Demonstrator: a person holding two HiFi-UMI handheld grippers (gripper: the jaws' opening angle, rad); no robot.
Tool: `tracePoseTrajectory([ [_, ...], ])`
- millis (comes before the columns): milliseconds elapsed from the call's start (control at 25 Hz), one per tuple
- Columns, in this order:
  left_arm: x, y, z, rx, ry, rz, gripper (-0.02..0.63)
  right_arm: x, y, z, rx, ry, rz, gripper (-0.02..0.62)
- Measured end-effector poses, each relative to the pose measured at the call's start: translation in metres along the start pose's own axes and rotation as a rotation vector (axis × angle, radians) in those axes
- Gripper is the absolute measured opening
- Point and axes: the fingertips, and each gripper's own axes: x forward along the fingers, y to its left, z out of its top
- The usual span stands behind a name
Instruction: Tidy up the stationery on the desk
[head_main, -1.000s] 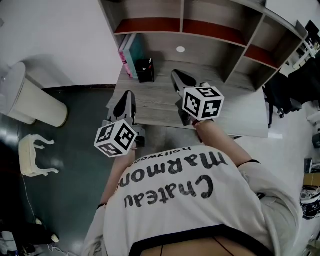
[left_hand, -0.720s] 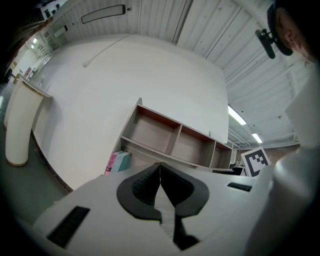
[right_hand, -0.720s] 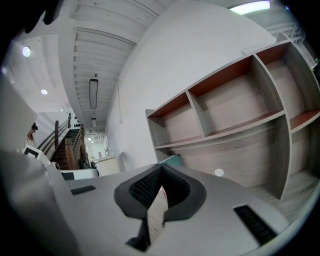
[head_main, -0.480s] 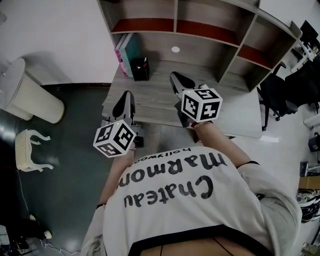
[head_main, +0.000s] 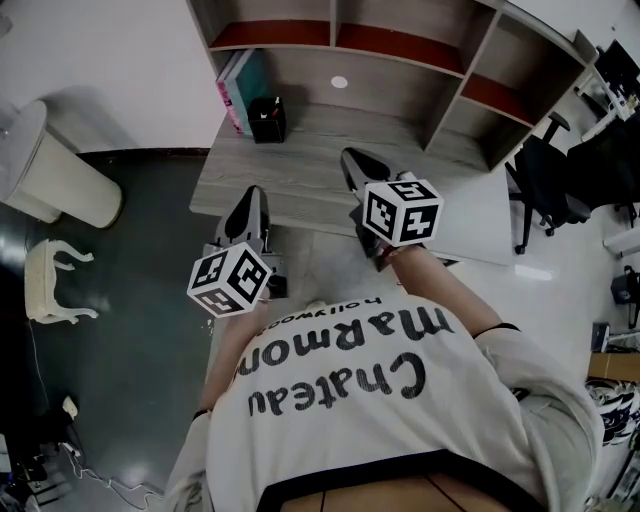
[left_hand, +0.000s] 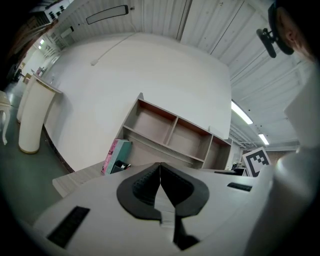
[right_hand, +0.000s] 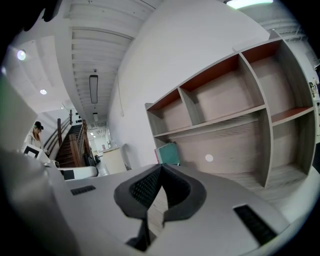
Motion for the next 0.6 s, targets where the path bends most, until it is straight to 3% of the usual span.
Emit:
tracePoseTrajectory([
  [600,-0.032,-0.016,-0.015,-0.012,-0.01,0.045,0.015,-0.029,0.004,-0.023,-0.003,0.046,0.027,0.011],
])
